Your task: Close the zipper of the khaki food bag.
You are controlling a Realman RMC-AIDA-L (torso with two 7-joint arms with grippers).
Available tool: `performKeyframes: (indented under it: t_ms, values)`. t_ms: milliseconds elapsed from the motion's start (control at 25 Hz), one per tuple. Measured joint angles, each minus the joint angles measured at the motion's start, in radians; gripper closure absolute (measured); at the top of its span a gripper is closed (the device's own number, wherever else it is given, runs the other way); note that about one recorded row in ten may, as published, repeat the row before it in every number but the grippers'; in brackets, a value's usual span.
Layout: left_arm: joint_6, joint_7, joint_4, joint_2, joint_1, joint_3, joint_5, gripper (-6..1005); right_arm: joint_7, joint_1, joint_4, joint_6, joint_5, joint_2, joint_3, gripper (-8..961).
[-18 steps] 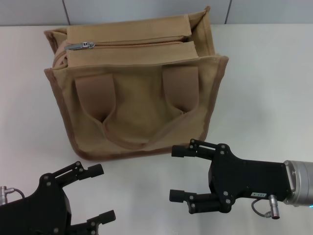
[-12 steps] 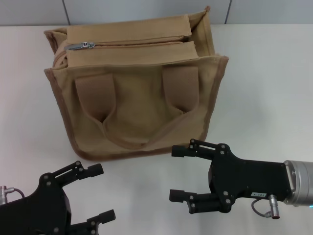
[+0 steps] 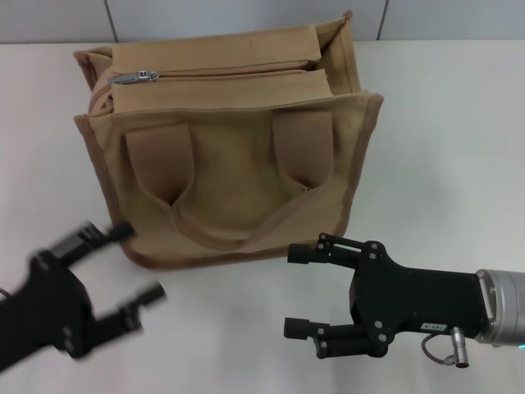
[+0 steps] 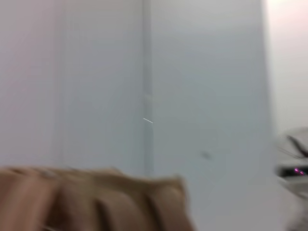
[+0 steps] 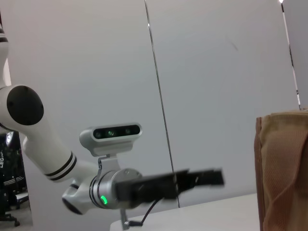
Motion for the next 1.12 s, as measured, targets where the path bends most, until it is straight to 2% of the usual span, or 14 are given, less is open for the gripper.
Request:
performKeyframes:
  t_ms: [200,280,400,480,560,640,880,1120]
  values:
    - [-0.028,0.001,-0.072,-0.001,0.002,-0.171,-0.087,190,0.0,0.0,0.005,0.001,0.0,0.0,0.0,117]
    - [-0.096,0.019,-0.092,-0.002,-0.005,-0.247,-0.101,190,0.0,0.0,0.007,0.001,0.0,0.0,0.001,117]
    - [-0.119,0.024,-0.1,-0.002,-0.009,-0.272,-0.103,190,0.0,0.0,0.009,0.001,0.0,0.001,0.003,117]
    - [-0.168,0.027,-0.129,-0.002,-0.027,-0.357,-0.105,190,-0.001,0.0,0.01,0.001,0.0,0.001,0.003,117]
    - [-0.196,0.037,-0.139,-0.002,-0.039,-0.382,-0.105,191,-0.001,0.0,0.01,0.001,0.0,0.001,0.003,117]
    - [-0.254,0.08,-0.159,-0.004,-0.068,-0.386,-0.101,191,-0.003,0.0,0.011,0.001,0.0,0.001,0.004,117]
    - [-0.29,0.105,-0.192,-0.004,-0.112,-0.373,-0.095,191,-0.031,0.005,0.026,0.0,0.0,0.002,0.01,117]
    - [-0.283,0.098,-0.199,-0.004,-0.16,-0.273,-0.094,192,-0.031,0.007,0.026,0.0,0.0,0.002,0.011,116]
